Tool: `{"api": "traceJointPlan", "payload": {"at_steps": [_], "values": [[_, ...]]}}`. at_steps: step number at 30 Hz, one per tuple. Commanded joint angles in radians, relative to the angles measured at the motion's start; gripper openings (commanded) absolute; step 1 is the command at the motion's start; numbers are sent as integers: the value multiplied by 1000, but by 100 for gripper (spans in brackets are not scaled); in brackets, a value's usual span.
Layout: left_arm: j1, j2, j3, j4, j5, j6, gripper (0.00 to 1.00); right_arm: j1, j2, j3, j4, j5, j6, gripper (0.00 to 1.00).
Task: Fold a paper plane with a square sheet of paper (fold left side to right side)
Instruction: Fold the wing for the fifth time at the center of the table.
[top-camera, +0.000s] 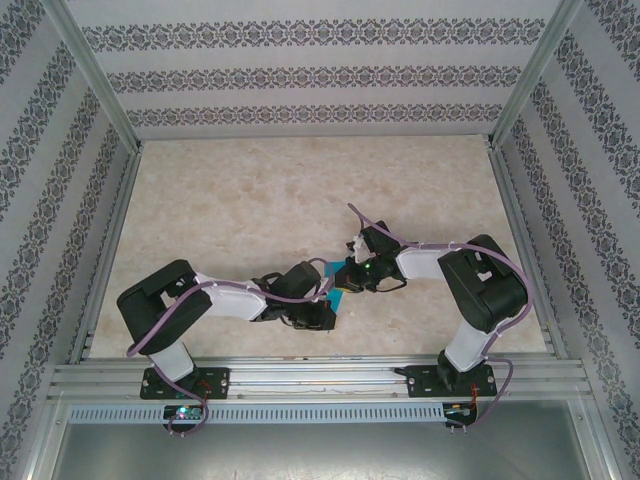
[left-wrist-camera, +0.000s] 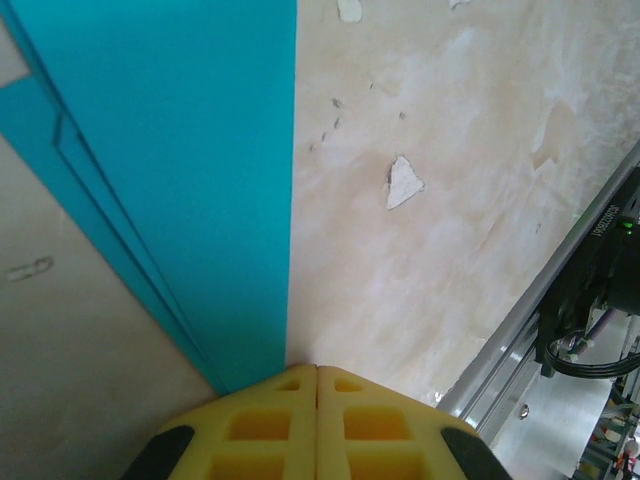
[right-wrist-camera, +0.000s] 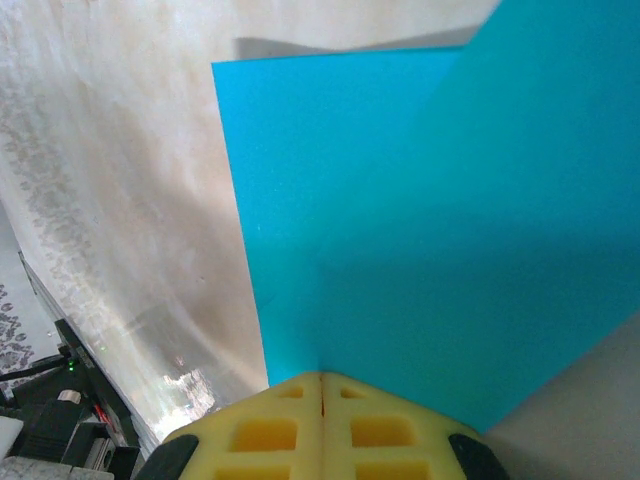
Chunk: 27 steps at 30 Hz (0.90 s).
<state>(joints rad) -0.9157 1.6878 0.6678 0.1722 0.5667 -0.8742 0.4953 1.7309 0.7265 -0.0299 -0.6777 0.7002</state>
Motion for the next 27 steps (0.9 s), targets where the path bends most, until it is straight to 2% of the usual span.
{"api": "traceJointPlan", "payload": {"at_steps": [1,10,16,21,27], "values": [[-32,-14,-32,-94,21,-16,7,9,61,-26,-121,141,-25,0],[-27,-105,30,-187,14,24,7,8,59,-27,-124,139,-27,0],[31,-146,44,-181,16,36,7,10,56,-29,-123,139,-27,0],[71,-97,85,-179,15,69,7,11,57,-27,-119,137,-27,0],[75,12,157,-192,0,104,6,11,58,-21,-117,126,-27,0]]}}
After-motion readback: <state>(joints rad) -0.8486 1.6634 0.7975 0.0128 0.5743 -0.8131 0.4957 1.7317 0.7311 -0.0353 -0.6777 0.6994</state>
